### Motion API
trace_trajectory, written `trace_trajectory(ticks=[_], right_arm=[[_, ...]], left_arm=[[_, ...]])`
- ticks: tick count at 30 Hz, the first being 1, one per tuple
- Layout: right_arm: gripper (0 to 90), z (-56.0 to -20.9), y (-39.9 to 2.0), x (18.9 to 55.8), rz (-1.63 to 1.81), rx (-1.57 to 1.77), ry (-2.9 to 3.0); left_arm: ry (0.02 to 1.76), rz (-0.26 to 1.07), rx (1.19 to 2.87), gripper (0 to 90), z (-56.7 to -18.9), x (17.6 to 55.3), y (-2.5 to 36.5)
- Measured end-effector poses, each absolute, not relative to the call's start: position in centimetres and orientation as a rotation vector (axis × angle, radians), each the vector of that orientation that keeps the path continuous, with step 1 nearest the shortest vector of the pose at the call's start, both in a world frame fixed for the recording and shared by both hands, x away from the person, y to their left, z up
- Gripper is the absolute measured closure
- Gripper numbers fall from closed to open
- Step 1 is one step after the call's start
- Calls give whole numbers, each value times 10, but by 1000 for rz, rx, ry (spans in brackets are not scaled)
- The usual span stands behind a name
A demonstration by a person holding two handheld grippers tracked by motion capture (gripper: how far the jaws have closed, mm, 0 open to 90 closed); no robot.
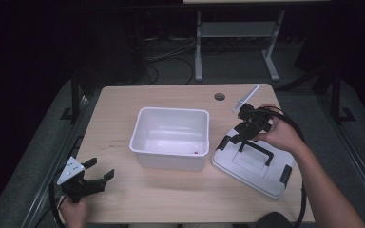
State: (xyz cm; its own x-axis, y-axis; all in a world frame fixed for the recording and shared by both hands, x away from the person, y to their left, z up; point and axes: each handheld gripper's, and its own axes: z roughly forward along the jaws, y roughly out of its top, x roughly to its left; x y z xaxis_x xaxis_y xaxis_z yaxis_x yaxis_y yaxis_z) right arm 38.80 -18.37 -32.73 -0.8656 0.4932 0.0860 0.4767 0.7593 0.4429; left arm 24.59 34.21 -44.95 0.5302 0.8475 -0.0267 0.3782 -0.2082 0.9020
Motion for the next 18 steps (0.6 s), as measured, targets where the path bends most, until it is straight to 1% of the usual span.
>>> trace_trajectory(ticks=[18], right_arm=[[454,-350,-218,381,710,914,2897]], left_arm=[[1015,609,1809,137,-450,246,340]])
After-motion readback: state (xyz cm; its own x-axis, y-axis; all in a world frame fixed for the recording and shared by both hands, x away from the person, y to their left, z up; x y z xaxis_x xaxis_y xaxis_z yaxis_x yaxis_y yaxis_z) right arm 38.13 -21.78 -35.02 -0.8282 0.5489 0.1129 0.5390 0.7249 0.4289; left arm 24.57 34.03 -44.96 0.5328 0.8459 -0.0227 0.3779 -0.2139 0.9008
